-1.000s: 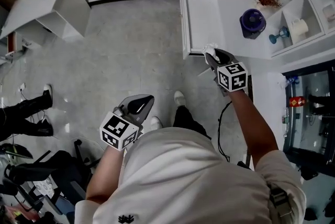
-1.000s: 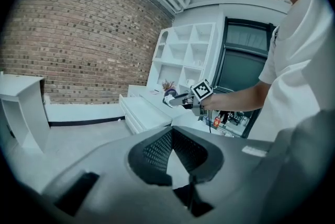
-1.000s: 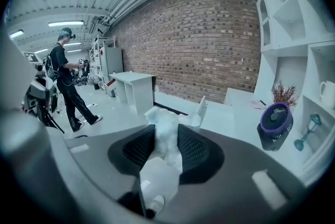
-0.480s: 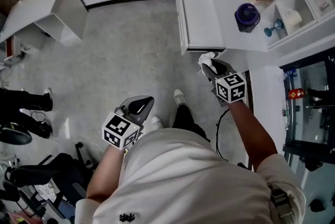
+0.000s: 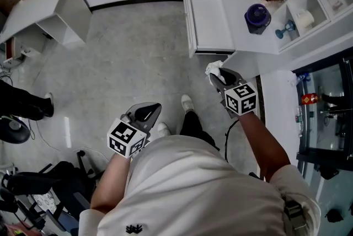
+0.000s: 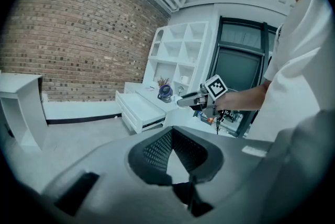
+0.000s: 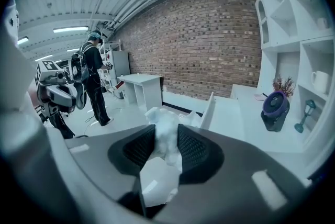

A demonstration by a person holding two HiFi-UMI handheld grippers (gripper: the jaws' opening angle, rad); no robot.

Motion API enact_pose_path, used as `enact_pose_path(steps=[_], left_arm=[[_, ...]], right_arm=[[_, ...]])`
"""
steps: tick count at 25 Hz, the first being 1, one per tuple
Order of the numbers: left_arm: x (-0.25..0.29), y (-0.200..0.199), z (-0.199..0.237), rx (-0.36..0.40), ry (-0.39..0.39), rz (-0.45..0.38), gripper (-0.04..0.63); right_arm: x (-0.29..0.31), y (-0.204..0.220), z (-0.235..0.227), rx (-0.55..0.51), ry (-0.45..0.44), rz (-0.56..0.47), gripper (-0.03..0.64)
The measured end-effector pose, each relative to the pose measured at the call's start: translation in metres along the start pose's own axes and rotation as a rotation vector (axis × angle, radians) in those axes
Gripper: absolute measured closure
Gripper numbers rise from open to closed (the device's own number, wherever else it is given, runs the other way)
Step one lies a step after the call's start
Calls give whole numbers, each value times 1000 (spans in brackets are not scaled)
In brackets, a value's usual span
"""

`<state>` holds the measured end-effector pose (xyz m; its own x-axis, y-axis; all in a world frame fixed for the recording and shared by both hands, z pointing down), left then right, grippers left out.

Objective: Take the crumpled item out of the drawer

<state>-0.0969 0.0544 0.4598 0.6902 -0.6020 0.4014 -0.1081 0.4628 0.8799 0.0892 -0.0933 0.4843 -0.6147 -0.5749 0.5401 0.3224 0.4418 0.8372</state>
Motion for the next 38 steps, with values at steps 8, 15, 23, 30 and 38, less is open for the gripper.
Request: enact_pose_path(steps=[8,15,23,30,38], left_arm=[[-2,2,-1,-8,0,-6,589],[-9,1,9,-10,-25,-8,589],[-10,6,12,-6,-31,11,589],[-12,1,19,-1,-39,13,589],[-6,-1,23,0,-44,22,589]], right_arm=[[-2,-5,14,2,-22,-14,471],[-1,-5,21,-8,-40,-7,472],[2,-6,24,-12,-51,-4,472],[4,-11,25,-10,-56,-14,474],[7,-13,18,-8,-60,-20,474]])
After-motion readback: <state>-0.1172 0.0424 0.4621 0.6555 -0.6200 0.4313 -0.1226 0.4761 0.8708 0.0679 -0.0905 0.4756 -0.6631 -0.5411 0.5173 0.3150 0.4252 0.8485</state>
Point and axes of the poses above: the fingertips, and each gripper's own axes: x forward along the fingers, z to its left, y out of its underside, the point moved 1 cm from there along -x, backward along the fingers, and after that the axes turned 2 degrees about x, right-handed, at the moved point
